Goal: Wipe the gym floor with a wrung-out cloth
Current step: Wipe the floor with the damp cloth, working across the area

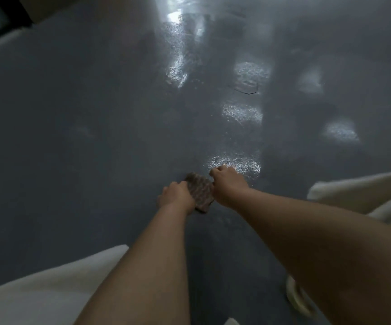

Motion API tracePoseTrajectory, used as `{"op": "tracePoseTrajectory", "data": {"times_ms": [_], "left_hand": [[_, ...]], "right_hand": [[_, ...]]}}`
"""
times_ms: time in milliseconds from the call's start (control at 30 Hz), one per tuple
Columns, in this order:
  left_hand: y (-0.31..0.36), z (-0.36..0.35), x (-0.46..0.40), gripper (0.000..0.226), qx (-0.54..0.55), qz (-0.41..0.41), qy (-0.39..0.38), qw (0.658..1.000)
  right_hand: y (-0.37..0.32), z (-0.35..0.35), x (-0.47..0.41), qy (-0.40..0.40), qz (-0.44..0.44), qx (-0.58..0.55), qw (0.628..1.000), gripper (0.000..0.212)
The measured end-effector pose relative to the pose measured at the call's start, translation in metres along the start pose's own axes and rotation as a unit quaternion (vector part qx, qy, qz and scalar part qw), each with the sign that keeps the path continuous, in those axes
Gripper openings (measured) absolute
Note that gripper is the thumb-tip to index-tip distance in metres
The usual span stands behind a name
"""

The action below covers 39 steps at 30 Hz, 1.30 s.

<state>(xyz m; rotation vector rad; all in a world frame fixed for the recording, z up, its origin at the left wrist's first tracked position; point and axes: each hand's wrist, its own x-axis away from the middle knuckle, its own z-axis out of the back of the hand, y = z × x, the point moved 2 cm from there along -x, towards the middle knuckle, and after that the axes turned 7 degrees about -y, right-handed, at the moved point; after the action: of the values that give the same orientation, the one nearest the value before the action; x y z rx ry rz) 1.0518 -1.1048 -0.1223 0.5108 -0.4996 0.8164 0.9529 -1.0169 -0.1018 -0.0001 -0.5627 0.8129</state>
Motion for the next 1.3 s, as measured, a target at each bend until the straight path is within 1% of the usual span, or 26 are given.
{"op": "tracePoseTrajectory", "data": {"times_ms": [67, 233, 367, 467, 533, 600, 667, 733, 800, 900, 1000, 1067, 1200, 1233, 1300], "left_hand": [[0.001, -0.005, -0.013, 0.041, 0.008, 0.006, -0.006, 1.0], [-0.002, -0.033, -0.054, 0.042, 0.025, 0.018, -0.06, 0.998], [-0.01, -0.037, -0.088, 0.041, 0.002, 0.03, -0.081, 0.996], [-0.015, -0.046, -0.107, 0.053, 0.013, 0.034, -0.08, 0.996], [-0.022, -0.058, -0.112, 0.063, 0.041, 0.055, -0.09, 0.994], [-0.031, -0.071, -0.114, 0.068, 0.052, 0.069, -0.092, 0.992], [-0.037, -0.081, -0.114, 0.069, 0.035, 0.066, -0.089, 0.993], [-0.041, -0.086, -0.114, 0.068, 0.021, 0.062, -0.073, 0.995], [-0.039, -0.087, -0.114, 0.068, 0.023, 0.066, -0.051, 0.996], [-0.029, -0.089, -0.114, 0.066, 0.025, 0.07, -0.016, 0.997], [-0.019, -0.09, -0.11, 0.068, -0.004, 0.072, 0.013, 0.997], [-0.011, -0.093, -0.108, 0.078, -0.027, 0.062, 0.01, 0.998], [0.009, -0.099, -0.107, 0.114, -0.075, 0.05, -0.039, 0.995], [0.014, -0.101, -0.108, 0.118, -0.086, 0.053, -0.056, 0.993], [0.02, -0.103, -0.11, 0.119, -0.114, 0.059, -0.088, 0.988]], "right_hand": [[0.001, -0.006, -0.014, -0.014, -0.006, -0.007, 1.0, 0.037], [0.009, -0.029, -0.046, -0.058, -0.011, -0.033, 0.998, 0.038], [0.011, -0.048, -0.074, -0.084, 0.009, -0.046, 0.995, 0.038], [0.015, -0.066, -0.097, -0.096, 0.041, -0.043, 0.994, 0.039], [0.017, -0.082, -0.109, -0.102, 0.065, -0.036, 0.992, 0.047], [0.017, -0.1, -0.12, -0.101, 0.085, -0.014, 0.991, 0.055], [0.015, -0.116, -0.129, -0.094, 0.096, 0.008, 0.991, 0.06], [0.013, -0.132, -0.134, -0.08, 0.105, 0.025, 0.991, 0.065], [0.012, -0.145, -0.135, -0.054, 0.133, 0.047, 0.989, 0.069], [0.018, -0.158, -0.132, -0.016, 0.155, 0.068, 0.985, 0.068], [0.031, -0.159, -0.135, 0.006, 0.159, 0.038, 0.986, 0.066], [0.044, -0.156, -0.141, 0.011, 0.15, 0.033, 0.988, 0.059], [0.08, -0.136, -0.158, 0.076, 0.092, 0.033, 0.992, 0.053], [0.092, -0.132, -0.163, 0.07, 0.07, 0.031, 0.995, 0.052], [0.12, -0.121, -0.17, 0.073, 0.003, 0.016, 0.997, 0.055]]}}
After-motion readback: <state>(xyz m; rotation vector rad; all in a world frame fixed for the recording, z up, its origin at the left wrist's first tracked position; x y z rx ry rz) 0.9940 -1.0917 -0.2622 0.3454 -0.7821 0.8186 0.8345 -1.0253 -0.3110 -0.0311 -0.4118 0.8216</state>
